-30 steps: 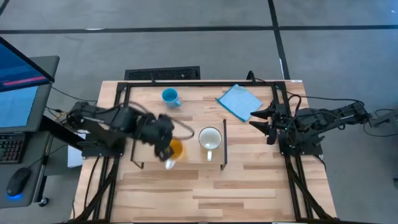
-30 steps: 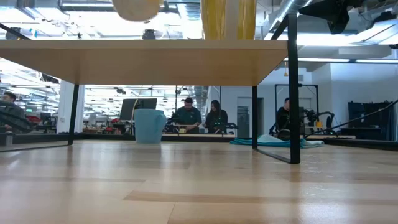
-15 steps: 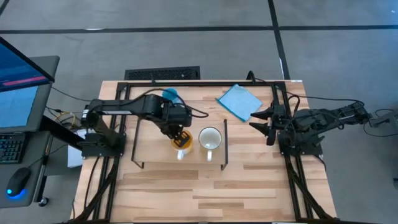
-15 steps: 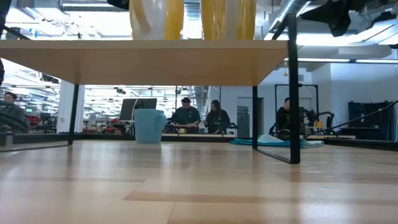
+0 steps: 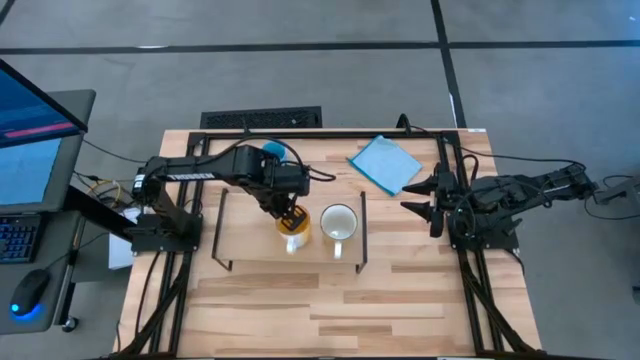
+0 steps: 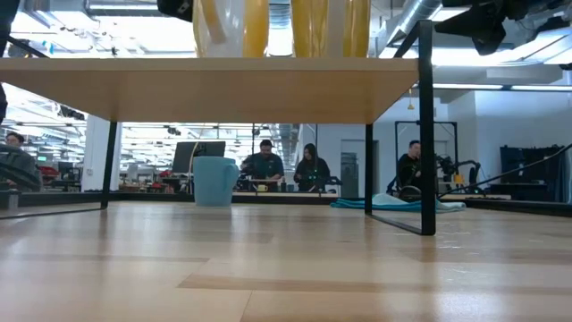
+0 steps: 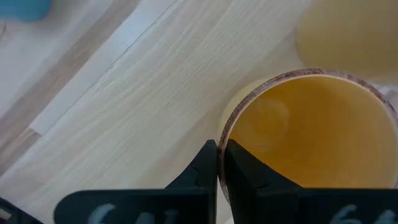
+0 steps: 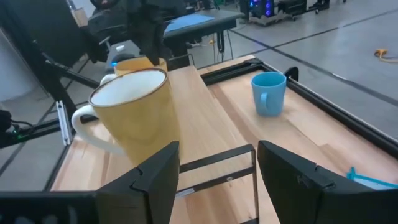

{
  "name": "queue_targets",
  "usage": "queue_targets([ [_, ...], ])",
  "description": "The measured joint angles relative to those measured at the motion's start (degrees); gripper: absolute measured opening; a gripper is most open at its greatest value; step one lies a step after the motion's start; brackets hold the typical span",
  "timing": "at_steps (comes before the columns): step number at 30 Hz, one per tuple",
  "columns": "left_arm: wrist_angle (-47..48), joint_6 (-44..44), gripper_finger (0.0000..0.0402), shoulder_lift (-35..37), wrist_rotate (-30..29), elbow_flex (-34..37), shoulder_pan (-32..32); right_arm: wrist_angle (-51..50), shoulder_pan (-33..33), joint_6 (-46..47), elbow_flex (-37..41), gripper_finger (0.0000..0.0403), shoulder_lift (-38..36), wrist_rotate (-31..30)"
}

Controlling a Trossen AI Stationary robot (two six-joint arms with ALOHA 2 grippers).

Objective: Stack small to large cups/mugs on shelf
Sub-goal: Put the dark yellow mug on the shelf

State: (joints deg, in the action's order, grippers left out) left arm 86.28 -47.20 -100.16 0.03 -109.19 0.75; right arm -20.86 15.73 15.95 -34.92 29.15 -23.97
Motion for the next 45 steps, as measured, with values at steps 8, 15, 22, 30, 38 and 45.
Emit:
queue_targets([
  [8,2.38,0.38,0.0,-0.66,-2.8,-4.26,0.02,-0.07,-0.22,-1.06,0.0,0.024,0.0,-0.04],
  [15,1.88,1.49,0.0,-0.57,-0.86,-5.03,0.47,-0.12,-0.22,-1.04,0.0,0.024,0.0,-0.04],
  [22,4.09,2.25,0.0,-2.19,-0.3,-5.14,1.23,-0.13,-0.22,-1.01,0.0,0.024,0.0,-0.07],
  [30,3.67,2.81,0.0,-2.21,-0.85,-5.14,1.29,-0.11,-0.24,-0.97,0.0,0.024,-0.02,-0.07],
  [38,3.69,2.51,0.0,-2.19,-1.78,-5.14,1.36,-0.09,-0.22,-0.95,0.0,0.024,0.0,-0.07],
  [45,3.69,2.45,0.0,-2.16,-2.31,-5.14,1.84,-0.11,-0.22,-0.95,0.0,0.024,-0.02,-0.07],
])
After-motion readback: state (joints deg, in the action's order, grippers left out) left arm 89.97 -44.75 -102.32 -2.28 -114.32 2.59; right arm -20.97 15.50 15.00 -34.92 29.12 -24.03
